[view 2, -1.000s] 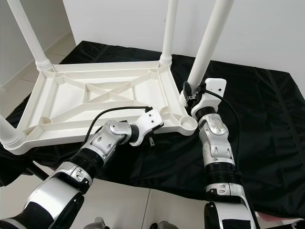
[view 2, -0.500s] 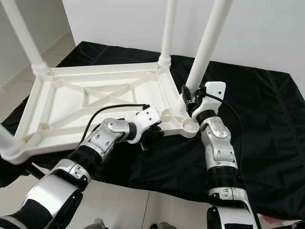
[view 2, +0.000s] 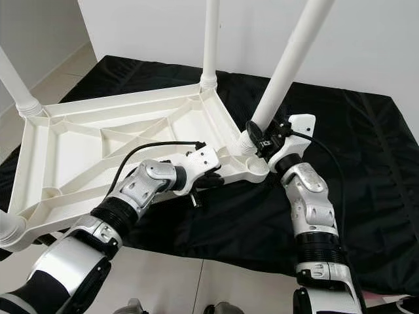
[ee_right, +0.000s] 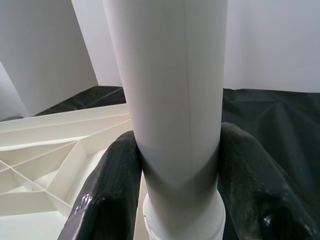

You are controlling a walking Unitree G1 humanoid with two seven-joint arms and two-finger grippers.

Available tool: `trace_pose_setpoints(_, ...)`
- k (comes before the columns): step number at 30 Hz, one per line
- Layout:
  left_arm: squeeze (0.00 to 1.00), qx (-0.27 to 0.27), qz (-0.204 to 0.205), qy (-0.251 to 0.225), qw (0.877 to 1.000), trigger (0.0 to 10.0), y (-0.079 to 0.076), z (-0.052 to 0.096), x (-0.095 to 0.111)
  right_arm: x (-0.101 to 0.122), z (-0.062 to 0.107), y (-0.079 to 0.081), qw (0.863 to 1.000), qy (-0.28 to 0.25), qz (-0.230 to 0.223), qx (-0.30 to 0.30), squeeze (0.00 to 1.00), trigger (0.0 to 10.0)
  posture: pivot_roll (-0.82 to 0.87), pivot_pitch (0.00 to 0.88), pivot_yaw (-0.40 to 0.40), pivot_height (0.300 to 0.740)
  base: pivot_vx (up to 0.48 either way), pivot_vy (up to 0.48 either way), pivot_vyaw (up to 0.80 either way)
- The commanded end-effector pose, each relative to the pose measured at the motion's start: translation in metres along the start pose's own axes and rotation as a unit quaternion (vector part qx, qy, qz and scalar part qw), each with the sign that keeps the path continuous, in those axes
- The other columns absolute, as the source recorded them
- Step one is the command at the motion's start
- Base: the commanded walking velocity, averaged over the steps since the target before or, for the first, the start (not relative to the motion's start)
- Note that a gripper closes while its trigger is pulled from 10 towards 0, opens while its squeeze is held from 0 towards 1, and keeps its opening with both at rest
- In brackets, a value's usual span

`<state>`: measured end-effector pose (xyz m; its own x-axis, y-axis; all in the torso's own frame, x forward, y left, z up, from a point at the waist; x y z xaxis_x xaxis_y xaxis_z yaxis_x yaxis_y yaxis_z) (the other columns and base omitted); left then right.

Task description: Building children table

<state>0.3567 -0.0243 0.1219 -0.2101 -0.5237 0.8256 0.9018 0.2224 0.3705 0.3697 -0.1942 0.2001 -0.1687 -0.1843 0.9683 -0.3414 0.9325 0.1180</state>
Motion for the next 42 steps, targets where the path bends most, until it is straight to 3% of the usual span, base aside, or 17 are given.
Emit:
trace_pose_setpoints(1, 0.0, -0.012, 0.012, 0.047, 0.999, 10.0, -0.007, 0.006, -0.031, 0.006, 0.002, -0.008, 1.0, -0.004, -0.004, -0.004, 0.0, 10.0, -0.07, 0.015, -0.013, 0.74, 0.0, 0.0, 0.0)
trace_pose_setpoints(8, 0.0, -0.013, 0.009, 0.065, 0.998, 10.0, -0.005, 0.016, -0.046, 0.008, 0.005, -0.02, 1.0, 0.005, -0.013, -0.004, 0.0, 10.0, -0.07, 0.021, -0.01, 0.74, 0.0, 0.0, 0.0)
trace_pose_setpoints(11, 0.0, -0.011, 0.011, 0.069, 0.998, 10.0, -0.004, 0.018, -0.048, 0.007, 0.006, -0.02, 1.0, 0.011, -0.013, 0.003, 0.0, 10.0, -0.07, 0.021, -0.01, 0.74, 0.0, 0.0, 0.0)
trace_pose_setpoints(15, 0.0, -0.003, 0.011, 0.076, 0.997, 10.0, 0.001, 0.024, -0.053, -0.005, 0.015, -0.006, 0.996, 0.047, -0.02, 0.072, 0.0, 10.0, -0.07, 0.022, -0.013, 0.74, 0.0, 0.0, 0.0)
trace_pose_setpoints(20, 0.0, -0.002, 0.011, 0.077, 0.997, 10.0, 0.002, 0.026, -0.055, -0.011, 0.019, -0.001, 0.993, 0.063, -0.022, 0.102, 0.0, 10.0, -0.08, 0.018, -0.009, 0.74, 0.0, 0.0, 0.0)
trace_pose_setpoints(30, 0.0, -0.01, 0.011, 0.083, 0.996, 10.0, -0.001, 0.031, -0.063, -0.021, 0.024, 0.0, 0.986, 0.087, -0.026, 0.142, 0.0, 10.0, -0.08, 0.012, -0.003, 0.74, 0.0, 0.0, 0.0)
trace_pose_setpoints(42, 0.0, -0.017, 0.008, 0.078, 0.997, 10.0, -0.005, 0.032, -0.061, -0.025, 0.02, -0.009, 0.978, 0.12, -0.005, 0.168, 0.0, 10.0, -0.07, 0.001, -0.005, 0.74, 0.0, 0.0, 0.0)
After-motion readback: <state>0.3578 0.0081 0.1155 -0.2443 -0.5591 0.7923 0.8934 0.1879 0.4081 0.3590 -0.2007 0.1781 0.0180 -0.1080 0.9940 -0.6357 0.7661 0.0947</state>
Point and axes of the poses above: a point about 5 cm out from each wrist's last joint towards the gripper, its own z axis pointing back from the gripper into the wrist, its own x axis along the axis of the wrist's last joint, y = z × x, the point moved 4 cm from there along -z, pointing out of the wrist towards the gripper, and after that the axes turned 6 degrees about -z, right-handed, at the moved point
